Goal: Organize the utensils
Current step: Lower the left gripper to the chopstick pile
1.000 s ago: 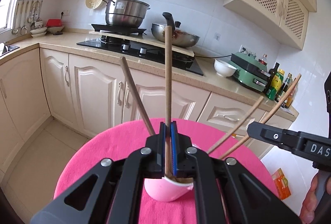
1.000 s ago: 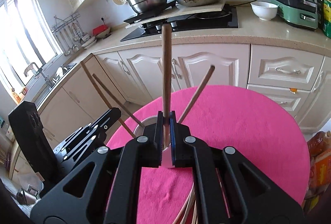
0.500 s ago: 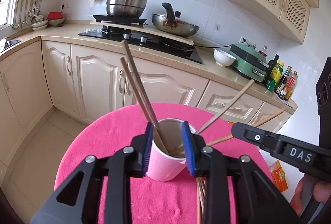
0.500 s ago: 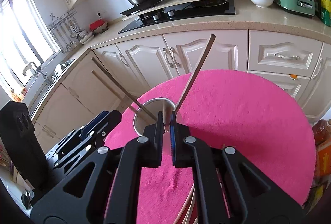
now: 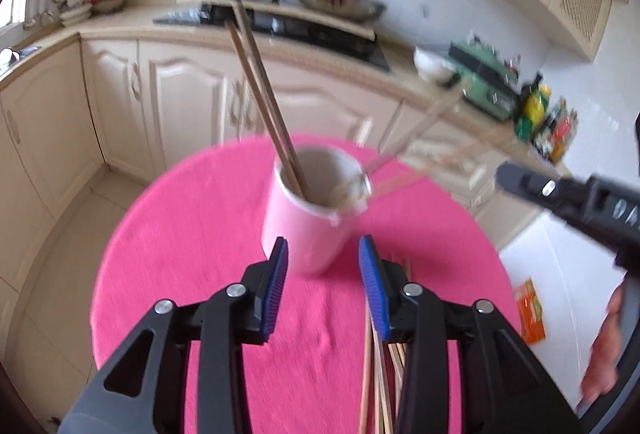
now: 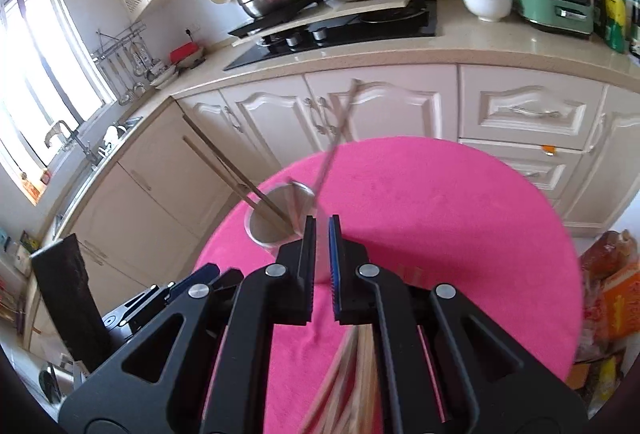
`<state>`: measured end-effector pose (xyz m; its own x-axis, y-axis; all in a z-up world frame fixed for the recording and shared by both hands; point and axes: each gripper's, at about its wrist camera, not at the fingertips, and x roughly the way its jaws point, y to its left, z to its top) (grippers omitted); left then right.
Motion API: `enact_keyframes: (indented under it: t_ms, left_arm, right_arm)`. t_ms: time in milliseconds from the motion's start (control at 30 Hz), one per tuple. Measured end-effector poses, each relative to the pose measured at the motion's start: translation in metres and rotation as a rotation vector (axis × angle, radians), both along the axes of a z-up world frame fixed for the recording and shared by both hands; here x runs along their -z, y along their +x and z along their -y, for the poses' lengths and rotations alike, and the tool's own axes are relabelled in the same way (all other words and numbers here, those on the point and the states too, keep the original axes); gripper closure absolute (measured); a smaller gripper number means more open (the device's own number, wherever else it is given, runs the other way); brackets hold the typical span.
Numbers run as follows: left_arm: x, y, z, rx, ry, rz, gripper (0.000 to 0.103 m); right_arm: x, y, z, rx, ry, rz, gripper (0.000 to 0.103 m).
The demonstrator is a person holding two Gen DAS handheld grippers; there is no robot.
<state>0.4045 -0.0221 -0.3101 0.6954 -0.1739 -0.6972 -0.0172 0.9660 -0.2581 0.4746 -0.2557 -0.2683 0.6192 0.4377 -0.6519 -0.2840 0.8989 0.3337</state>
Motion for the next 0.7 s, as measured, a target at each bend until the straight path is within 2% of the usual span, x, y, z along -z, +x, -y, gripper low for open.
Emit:
enact_keyframes:
  t_ms: [100,167,333,467,700]
  left_arm:
    - [0.023,0.003,0.019,0.073,0.003,-0.121,0.066]
    - [0.04,0.008,0.033,0.125,-0.01,-0.208,0.066]
    - [0.072,0.018,0.058,0.181,-0.01,-0.353,0.066]
    - [0.09,0.022,0.07,0.202,0.02,-0.419,0.066]
    - [0.102,0.035,0.08,0.205,0.037,-0.468,0.068]
  right_arm:
    - [0.012,-0.007,0.02,0.027,-0.033,-0.034,0.096]
    - [0.029,-0.01,0.032,0.045,-0.055,-0.088,0.096]
    - [0.07,-0.018,0.05,0.065,-0.08,-0.21,0.096]
    - [0.095,-0.026,0.055,0.06,-0.067,-0.284,0.096]
    - [0.112,-0.028,0.053,0.039,-0.055,-0.357,0.096]
